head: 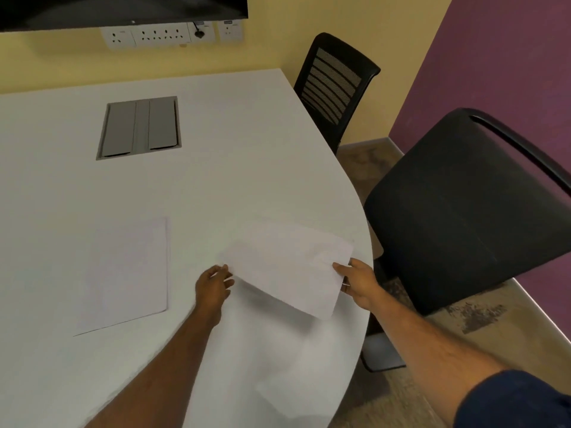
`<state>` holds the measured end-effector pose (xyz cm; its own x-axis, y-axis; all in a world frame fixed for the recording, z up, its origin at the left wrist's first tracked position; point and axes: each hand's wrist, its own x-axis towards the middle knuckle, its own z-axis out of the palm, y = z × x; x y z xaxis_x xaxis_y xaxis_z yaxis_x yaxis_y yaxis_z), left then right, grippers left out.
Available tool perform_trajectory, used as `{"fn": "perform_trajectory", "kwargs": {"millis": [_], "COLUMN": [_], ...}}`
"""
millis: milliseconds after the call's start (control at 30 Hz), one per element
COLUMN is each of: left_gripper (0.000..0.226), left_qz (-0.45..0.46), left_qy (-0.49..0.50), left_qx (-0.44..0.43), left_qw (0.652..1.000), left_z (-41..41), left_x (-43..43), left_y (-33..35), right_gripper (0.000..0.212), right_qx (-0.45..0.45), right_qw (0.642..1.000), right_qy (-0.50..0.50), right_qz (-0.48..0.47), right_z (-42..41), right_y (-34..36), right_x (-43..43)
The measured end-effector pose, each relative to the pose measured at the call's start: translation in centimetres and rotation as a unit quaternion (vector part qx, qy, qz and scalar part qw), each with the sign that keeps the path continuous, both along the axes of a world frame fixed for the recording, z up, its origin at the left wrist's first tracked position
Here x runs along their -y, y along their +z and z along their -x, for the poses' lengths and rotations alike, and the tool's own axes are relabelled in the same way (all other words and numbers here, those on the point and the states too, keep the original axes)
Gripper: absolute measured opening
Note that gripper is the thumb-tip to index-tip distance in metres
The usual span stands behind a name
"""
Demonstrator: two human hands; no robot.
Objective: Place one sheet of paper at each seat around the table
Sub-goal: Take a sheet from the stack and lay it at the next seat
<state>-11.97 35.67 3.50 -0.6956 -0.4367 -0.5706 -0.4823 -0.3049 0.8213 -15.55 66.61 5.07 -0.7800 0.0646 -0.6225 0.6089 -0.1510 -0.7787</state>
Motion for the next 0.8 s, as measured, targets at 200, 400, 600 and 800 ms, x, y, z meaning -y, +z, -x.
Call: {"fn": "perform_trajectory", "kwargs": {"millis": [200,400,600,800], "left_gripper": [0.014,0.017,0.018,0.023], "left_qz": [0.063,0.122,0.130,0.140], "left_qy": [-0.091,-0.084,-0.054,-0.053], "left_qx": [0.072,0.099,0.122,0.146], "left_qw": [0.991,0.984,0.982,0.978], "left_z": [2.6,3.6,3.4,3.4], "left_x": [0.4,-1.0,-3.0,-3.9], "left_y": [-2.7,-5.7,-7.6,-8.5], "right_gripper": [0.022,0.018,0.072,0.076], "right_qx": [0.023,0.016,-0.033,-0.114], "right_qw": [0.996,0.992,0.944,0.818], "right_qy": [0.063,0.065,0.195,0.369], "right_qz": [-0.054,-0.110,-0.265,-0.425], "right_z": [4.4,9.0,10.0,8.3], "right_y": [-2.0,-4.0,-5.7,-7.9], "right_x": [-3.6,-3.4,-2.2,-1.4]}}
